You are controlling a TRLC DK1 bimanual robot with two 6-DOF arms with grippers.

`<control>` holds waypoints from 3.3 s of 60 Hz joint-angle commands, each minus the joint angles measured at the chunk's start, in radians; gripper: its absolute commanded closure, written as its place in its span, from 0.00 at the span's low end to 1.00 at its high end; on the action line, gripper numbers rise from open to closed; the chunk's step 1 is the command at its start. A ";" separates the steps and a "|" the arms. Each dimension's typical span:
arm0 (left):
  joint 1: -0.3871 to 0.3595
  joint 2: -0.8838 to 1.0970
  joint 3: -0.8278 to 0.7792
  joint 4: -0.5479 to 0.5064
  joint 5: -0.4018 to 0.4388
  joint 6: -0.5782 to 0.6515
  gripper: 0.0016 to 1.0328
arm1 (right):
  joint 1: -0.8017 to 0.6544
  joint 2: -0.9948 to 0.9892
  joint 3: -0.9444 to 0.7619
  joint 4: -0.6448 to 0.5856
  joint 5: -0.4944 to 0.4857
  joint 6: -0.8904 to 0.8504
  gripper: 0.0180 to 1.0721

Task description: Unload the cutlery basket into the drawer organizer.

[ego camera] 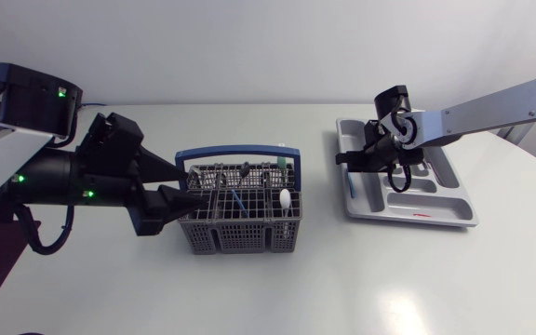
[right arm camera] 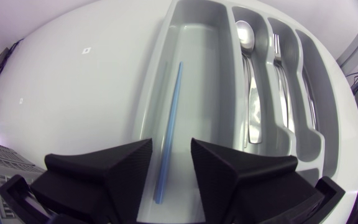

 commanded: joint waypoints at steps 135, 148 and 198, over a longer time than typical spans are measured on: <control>-0.057 0.222 -0.004 0.360 0.185 0.320 0.90 | 0.431 -0.960 -0.698 0.119 -0.120 -0.263 0.07; -0.051 0.170 0.059 0.262 0.202 0.313 0.90 | 0.460 -0.991 -0.693 0.088 -0.113 -0.266 0.07; -0.049 -0.066 0.307 -0.089 0.247 0.260 0.90 | 0.761 -0.862 -0.544 0.274 -0.014 -0.462 0.09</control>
